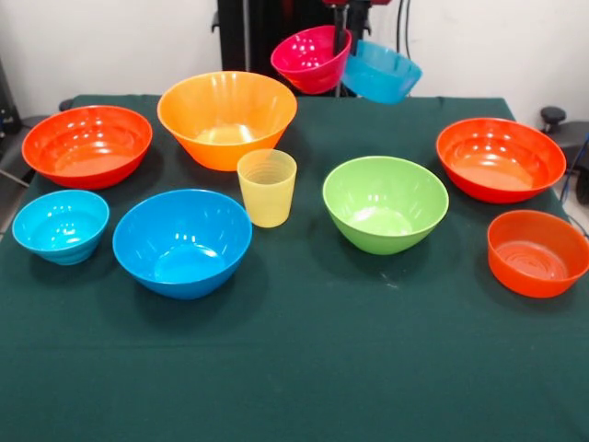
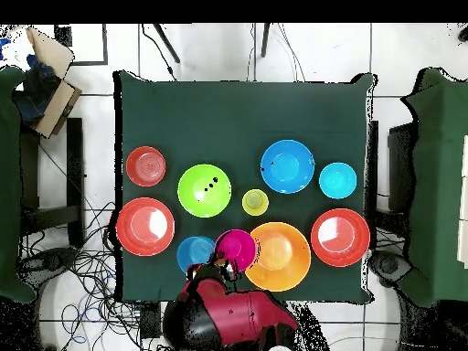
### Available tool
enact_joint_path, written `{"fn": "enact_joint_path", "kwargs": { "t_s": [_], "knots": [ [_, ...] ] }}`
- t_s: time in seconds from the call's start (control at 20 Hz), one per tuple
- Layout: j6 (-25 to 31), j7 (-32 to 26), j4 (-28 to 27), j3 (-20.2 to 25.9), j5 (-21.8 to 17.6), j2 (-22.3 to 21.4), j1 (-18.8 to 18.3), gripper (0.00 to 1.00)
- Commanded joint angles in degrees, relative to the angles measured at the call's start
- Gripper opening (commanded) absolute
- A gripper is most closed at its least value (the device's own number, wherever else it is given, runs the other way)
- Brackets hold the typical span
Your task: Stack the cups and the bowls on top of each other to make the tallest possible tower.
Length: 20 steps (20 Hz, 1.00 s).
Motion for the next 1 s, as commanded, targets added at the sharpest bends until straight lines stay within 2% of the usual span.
{"fn": "enact_joint_path", "kwargs": {
  "t_s": [0.05,0.25,0.35,0.5,0.6,0.7,0.85,0.95,1.0],
  "knots": [
    [7.4,3.5,2.6,9.1,0.0,-1.5,-1.8,0.00],
    [8.0,3.0,3.3,11.1,-0.2,-2.2,-3.9,0.00],
    [8.9,2.1,5.3,14.3,0.2,-4.4,-7.2,0.00],
    [14.3,-2.2,10.2,21.8,4.3,-12.4,-14.0,0.00],
    [16.8,-4.9,12.2,25.5,7.2,-16.0,-17.4,0.00],
    [18.1,-6.6,13.2,28.4,9.0,-17.7,-20.0,0.00],
    [19.1,-8.1,14.2,32.1,10.5,-19.0,-23.2,0.00],
    [19.0,-7.6,13.8,33.3,9.7,-18.4,-24.4,0.00],
    [18.3,-6.3,12.5,32.5,7.4,-16.3,-24.1,0.00]
  ]
}}
